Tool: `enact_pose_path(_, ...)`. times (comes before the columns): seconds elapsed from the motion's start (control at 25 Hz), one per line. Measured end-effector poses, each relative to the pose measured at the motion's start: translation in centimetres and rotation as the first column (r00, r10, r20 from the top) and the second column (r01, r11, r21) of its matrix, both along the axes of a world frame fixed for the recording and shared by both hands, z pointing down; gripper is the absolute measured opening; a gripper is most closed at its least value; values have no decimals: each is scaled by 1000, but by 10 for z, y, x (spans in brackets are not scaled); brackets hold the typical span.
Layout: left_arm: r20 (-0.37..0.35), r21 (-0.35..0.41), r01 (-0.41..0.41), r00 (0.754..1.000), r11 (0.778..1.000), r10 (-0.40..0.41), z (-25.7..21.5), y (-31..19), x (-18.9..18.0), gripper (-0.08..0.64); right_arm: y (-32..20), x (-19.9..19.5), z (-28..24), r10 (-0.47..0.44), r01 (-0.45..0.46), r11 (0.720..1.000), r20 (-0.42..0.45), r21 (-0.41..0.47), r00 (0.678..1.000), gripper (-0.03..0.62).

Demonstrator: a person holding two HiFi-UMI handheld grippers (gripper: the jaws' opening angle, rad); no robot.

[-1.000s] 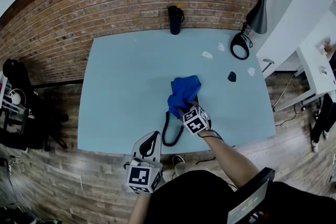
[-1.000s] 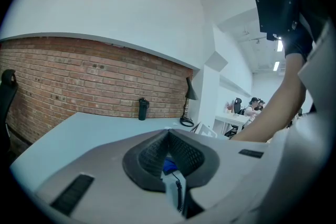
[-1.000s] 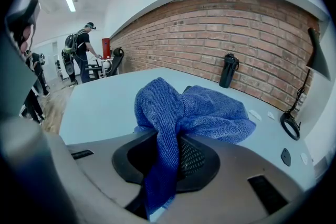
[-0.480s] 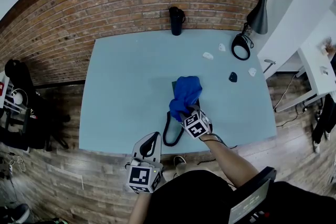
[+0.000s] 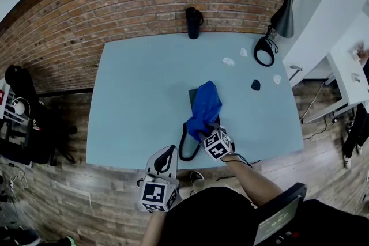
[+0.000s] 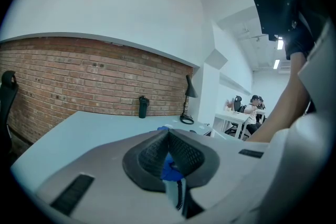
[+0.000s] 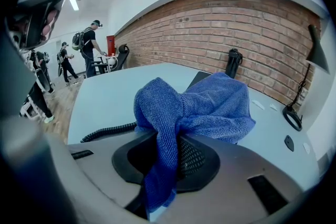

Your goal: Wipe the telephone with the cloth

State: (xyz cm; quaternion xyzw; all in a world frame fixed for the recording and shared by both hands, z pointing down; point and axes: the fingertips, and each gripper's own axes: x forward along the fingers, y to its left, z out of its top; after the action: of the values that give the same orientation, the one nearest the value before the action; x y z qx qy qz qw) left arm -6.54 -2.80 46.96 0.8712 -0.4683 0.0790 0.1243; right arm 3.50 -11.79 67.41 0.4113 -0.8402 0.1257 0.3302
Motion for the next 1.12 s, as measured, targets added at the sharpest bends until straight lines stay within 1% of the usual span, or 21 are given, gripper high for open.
enact_pose_path(0.2,1,-4,1,1000,1000,-1,2,0,0,18,17,-1,9,-23,22,999,-17,-28,1000,89)
enact_pose_path(0.32,-4,-4,1,1000,1000,-1,2,-1,1,18,31,0,24,-38,35,996,-27,-78,999,89)
enact_pose_path(0.44,-12,-11,-2,1000,1000,2,3,0,3,18,34,3,29,-29,28,992,-8,-123,1000,89)
enact_pose_path(0.52,-13,-10,0,1000,1000,0,3,1,3,18,34,1,22,-59,58,989,2,-133,998,89)
enact_pose_path(0.68,-18,-8,14,1000,1000,-14,4,0,-2,18,34,-9,-24,-165,168,984,56,-58,985,89)
enact_pose_path(0.8,-20,-18,29,999,999,-29,8,-1,-10,18,15,-14,-68,-191,189,982,93,24,977,89)
enact_pose_path(0.88,-21,-18,40,999,999,-40,7,-2,-16,18,-12,-13,-101,-180,169,980,110,101,978,89)
enact_pose_path(0.96,-20,-19,50,999,999,-51,6,-1,-22,18,-43,-8,-134,-151,128,975,113,183,982,89)
enact_pose_path(1.04,-13,-16,58,998,998,-59,5,-1,-28,18,-73,0,-163,-111,81,961,99,264,989,89)
enact_pose_path(1.12,-6,-10,64,998,998,-64,3,-1,-32,18,-98,9,-185,-72,46,943,67,330,995,89)
